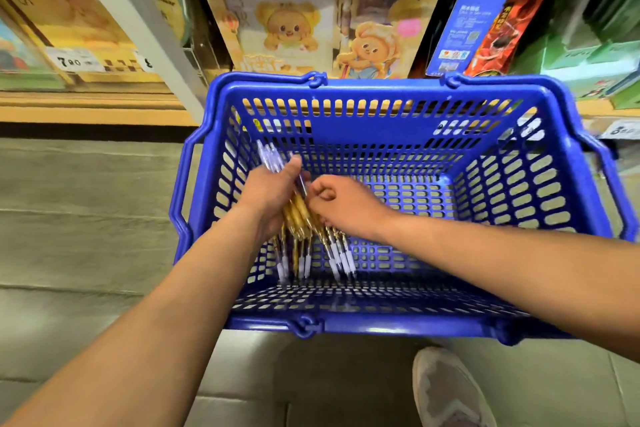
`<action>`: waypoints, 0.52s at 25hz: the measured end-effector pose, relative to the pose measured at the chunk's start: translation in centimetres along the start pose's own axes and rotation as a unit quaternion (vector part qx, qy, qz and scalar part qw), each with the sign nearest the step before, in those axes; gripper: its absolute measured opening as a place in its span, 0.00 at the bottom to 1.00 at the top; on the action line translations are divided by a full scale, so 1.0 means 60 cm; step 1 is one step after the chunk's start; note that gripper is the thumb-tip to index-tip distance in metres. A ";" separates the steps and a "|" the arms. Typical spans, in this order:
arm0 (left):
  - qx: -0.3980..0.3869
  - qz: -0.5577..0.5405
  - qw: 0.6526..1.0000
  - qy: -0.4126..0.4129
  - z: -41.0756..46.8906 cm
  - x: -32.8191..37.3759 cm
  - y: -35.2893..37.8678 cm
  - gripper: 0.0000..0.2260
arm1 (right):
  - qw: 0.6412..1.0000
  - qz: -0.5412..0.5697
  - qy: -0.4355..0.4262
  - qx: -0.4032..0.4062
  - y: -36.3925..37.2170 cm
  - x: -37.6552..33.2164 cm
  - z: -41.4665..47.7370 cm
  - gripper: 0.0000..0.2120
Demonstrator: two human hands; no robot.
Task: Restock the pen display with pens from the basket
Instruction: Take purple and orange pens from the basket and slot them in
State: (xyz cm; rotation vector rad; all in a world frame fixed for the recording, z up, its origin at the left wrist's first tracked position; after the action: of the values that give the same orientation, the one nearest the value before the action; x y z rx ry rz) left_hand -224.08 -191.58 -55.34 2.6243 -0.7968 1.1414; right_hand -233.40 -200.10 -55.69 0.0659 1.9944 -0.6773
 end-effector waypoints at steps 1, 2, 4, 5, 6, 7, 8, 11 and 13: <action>0.003 -0.001 1.000 0.001 0.000 0.001 0.000 0.18 | 1.000 -0.007 -0.014 0.008 -0.001 -0.001 0.000 0.04; 0.007 -0.002 1.000 -0.001 0.001 0.001 -0.001 0.20 | 0.999 -0.011 -0.029 0.010 -0.002 -0.004 0.000 0.07; 0.009 0.000 1.000 0.002 0.000 0.007 -0.007 0.19 | 0.999 0.017 -0.036 -0.014 0.005 -0.004 0.001 0.10; 0.007 -0.003 1.000 0.004 0.001 0.010 -0.011 0.16 | 0.999 0.040 -0.027 -0.024 0.009 -0.003 0.004 0.10; 0.006 -0.005 1.000 0.008 0.003 0.012 -0.015 0.13 | 0.998 0.052 -0.015 -0.025 0.012 0.002 0.008 0.08; 0.009 0.000 1.000 0.017 0.005 0.015 -0.020 0.11 | 0.999 0.044 0.000 -0.015 0.013 0.009 0.016 0.08; 0.017 0.011 0.999 0.029 0.007 0.017 -0.026 0.10 | 1.000 0.017 0.022 0.000 0.016 0.022 0.025 0.09; 0.014 0.024 0.999 0.041 0.003 0.025 -0.034 0.10 | 0.991 -0.096 0.097 -0.008 0.043 0.071 0.049 0.09; -0.035 0.006 0.999 0.018 -0.009 0.027 -0.025 0.09 | 0.976 -0.171 0.123 -0.045 0.073 0.098 0.058 0.10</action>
State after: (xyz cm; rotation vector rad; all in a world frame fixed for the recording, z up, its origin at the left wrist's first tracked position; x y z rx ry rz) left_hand -222.69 -190.77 -53.72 2.5381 -0.8301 1.1394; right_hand -232.18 -199.48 -63.68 -0.2662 2.3001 -0.8284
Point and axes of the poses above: each hand's wrist, its own z-axis towards the middle knuckle, its own y-axis out of the palm, x = y × z, the point moved 9 cm from there along z, towards the middle knuckle, and after that the axes turned 6 degrees about x, right-handed, at the moved point
